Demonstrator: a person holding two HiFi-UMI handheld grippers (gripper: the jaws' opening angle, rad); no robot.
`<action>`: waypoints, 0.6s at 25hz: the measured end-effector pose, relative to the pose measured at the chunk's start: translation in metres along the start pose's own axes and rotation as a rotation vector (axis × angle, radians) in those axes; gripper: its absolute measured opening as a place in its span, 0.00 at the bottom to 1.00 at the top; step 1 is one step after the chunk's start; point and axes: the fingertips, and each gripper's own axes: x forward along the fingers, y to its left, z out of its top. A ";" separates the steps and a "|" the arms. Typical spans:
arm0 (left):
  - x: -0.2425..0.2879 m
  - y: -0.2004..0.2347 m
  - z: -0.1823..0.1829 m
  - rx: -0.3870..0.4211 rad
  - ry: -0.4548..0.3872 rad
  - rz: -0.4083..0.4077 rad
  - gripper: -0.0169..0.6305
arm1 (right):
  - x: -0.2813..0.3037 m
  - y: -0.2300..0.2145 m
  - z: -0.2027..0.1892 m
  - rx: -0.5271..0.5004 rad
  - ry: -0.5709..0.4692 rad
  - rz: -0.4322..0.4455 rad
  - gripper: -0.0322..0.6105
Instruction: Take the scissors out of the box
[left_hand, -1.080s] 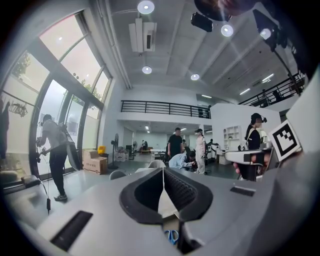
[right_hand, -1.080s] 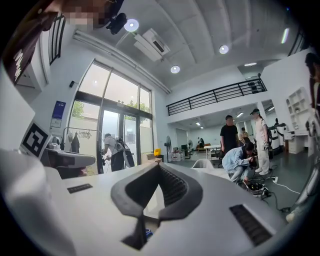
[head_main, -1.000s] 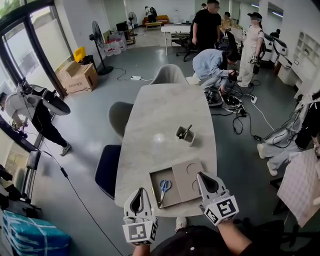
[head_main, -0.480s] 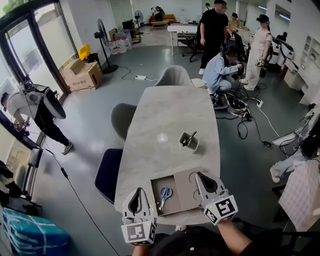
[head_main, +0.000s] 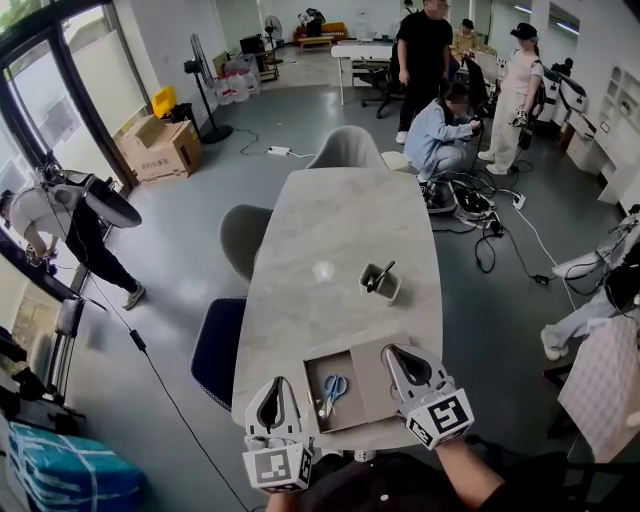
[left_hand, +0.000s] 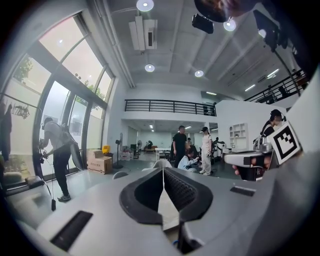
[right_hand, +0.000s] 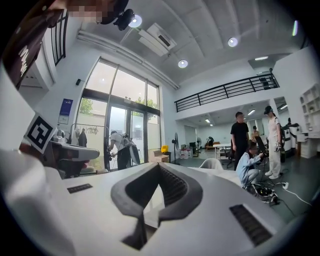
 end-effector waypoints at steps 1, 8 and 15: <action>0.000 0.000 0.000 -0.002 0.004 -0.007 0.05 | 0.001 0.003 0.000 -0.008 0.011 0.007 0.04; 0.003 0.006 -0.005 -0.018 0.026 -0.052 0.05 | 0.014 0.017 -0.009 -0.054 0.061 0.032 0.04; -0.002 0.012 -0.036 -0.044 0.091 -0.058 0.05 | 0.023 0.032 -0.049 -0.108 0.185 0.085 0.05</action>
